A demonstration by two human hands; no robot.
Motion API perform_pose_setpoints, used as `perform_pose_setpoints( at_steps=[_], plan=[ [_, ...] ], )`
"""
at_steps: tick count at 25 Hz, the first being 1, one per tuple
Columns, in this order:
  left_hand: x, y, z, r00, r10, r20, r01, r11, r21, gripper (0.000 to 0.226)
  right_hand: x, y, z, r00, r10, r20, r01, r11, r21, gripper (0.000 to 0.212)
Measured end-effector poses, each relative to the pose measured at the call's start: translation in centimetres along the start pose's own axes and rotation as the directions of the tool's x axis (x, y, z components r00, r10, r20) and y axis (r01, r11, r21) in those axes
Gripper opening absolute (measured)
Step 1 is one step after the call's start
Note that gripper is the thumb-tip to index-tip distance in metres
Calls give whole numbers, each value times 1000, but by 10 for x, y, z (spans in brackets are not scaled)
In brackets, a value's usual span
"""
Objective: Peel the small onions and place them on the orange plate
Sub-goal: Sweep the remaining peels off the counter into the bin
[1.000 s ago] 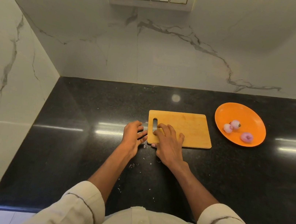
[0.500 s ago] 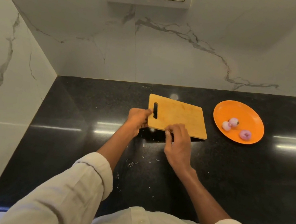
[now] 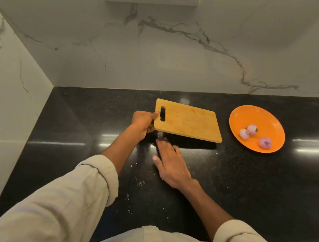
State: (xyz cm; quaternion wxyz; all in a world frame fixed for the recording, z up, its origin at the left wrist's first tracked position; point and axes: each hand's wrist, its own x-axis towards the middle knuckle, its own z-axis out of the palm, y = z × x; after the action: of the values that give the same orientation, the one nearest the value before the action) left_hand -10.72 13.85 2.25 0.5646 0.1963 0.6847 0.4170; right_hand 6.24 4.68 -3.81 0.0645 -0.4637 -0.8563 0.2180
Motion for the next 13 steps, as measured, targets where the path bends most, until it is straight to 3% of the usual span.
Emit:
perform_pose_setpoints(
  at_steps=[2, 3, 5, 7, 9, 11, 12, 13],
  plan=[
    [3, 4, -3, 1000, 5, -14, -4, 1000, 18, 21, 16, 1, -5, 993, 112, -38, -114, 990, -85, 71],
    [4, 5, -5, 1000, 15, -14, -14, 999, 41, 21, 18, -4, -3, 995, 95, -13, -96, 988, -123, 73],
    [9, 3, -8, 1000, 22, -16, -20, 997, 78, 20, 6, -21, 8, 991, -86, 102, 99, 987, -128, 72],
    [8, 2, -8, 999, 2, -33, 1, 997, 79, 18, -15, -28, 7, 964, -209, 165, 213, 977, -8, 69],
    [8, 1, -7, 999, 2, -49, 1, 998, 59, 17, -17, -8, 0, 994, -105, 22, 103, 991, 81, 64],
    [5, -2, -5, 998, 12, -63, -8, 998, 69, 17, -15, 16, -7, 976, 157, -150, -157, 988, 11, 60],
    [3, -4, -4, 997, 16, -69, -11, 997, 77, 17, -15, 19, -8, 959, 232, -165, -241, 970, -40, 63],
    [0, -7, -3, 996, 23, -84, -16, 996, 86, 18, -17, 16, -4, 969, 217, -120, -228, 970, -83, 68]
  ],
)
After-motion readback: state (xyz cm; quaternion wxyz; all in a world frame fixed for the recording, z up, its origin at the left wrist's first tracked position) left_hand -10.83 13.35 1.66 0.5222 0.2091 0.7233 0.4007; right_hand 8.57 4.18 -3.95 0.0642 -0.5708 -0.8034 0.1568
